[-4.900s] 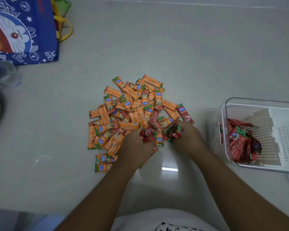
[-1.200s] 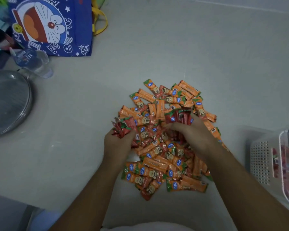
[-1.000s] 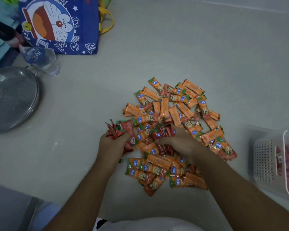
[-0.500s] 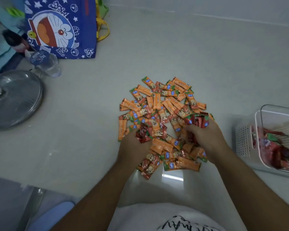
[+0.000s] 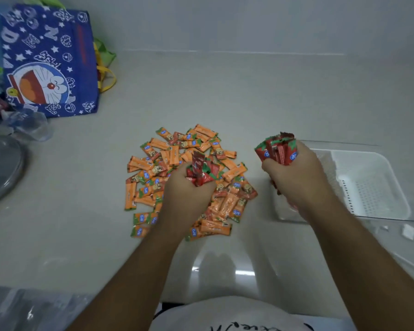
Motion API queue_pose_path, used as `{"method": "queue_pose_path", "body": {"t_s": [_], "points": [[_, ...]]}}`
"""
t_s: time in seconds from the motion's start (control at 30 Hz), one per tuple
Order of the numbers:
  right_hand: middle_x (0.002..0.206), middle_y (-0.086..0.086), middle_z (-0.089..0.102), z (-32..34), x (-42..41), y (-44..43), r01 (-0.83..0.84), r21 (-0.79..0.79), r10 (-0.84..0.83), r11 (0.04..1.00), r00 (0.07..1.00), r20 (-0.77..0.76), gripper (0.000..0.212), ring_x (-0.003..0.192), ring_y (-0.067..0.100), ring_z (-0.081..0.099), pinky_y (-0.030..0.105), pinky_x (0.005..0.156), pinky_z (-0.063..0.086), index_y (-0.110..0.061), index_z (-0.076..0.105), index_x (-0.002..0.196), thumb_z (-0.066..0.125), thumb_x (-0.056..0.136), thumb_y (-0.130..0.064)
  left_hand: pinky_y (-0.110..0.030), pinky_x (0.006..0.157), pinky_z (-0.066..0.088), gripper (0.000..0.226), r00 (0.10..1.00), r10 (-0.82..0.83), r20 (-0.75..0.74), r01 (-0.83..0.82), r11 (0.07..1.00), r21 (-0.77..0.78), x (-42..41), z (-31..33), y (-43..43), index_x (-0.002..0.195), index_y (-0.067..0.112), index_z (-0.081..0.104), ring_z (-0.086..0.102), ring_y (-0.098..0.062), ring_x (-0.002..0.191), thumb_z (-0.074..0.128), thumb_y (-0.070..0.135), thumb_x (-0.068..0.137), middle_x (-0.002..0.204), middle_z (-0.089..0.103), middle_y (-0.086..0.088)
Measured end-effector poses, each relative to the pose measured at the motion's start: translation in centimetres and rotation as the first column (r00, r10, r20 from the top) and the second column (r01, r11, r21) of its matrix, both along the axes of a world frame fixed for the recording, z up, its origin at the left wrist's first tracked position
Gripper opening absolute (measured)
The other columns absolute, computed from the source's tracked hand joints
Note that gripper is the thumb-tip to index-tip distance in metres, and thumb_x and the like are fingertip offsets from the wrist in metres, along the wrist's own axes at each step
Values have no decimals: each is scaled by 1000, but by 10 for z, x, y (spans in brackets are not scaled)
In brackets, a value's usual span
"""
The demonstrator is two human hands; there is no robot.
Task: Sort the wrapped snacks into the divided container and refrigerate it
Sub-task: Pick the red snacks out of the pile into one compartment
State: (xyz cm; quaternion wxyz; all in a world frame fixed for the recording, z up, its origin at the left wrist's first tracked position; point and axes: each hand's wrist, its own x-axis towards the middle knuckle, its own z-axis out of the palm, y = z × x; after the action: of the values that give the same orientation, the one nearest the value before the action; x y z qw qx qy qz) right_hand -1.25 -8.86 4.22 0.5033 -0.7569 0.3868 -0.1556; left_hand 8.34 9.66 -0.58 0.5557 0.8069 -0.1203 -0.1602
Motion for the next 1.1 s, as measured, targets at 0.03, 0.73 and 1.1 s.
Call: {"method": "queue_pose_path", "body": {"t_s": [0.03,0.73,1.1], "points": [[76,-8,68,3,-8,-10,12,-25,-12,1000,1000,-1,24,68,13,66,28,60,49,-31,62,90,68,66,-34,-35,49,48,11,1000,-10,9,10,1000,-13,-7,5,-10,72,24,63,53,-17,50,74,25,75,56,58,2],[96,-3,62,-57,-59,-87,-122,-216,62,969,962,-264,36,72,4,52,16,56,34,-29,52,107,75,79,-30,-21,46,47,17,999,-38,25,38,999,-8,-76,14,-67,68,27,59,55,-8,45,72,37,63,53,60,8],[138,3,57,-53,-79,-100,-228,-531,122,816,966,-227,56,135,25,44,42,111,35,-19,56,134,73,83,-34,-46,59,59,21,984,-159,77,154,986,64,-81,23,-115,87,27,62,68,-16,56,72,28,69,67,69,6]]}}
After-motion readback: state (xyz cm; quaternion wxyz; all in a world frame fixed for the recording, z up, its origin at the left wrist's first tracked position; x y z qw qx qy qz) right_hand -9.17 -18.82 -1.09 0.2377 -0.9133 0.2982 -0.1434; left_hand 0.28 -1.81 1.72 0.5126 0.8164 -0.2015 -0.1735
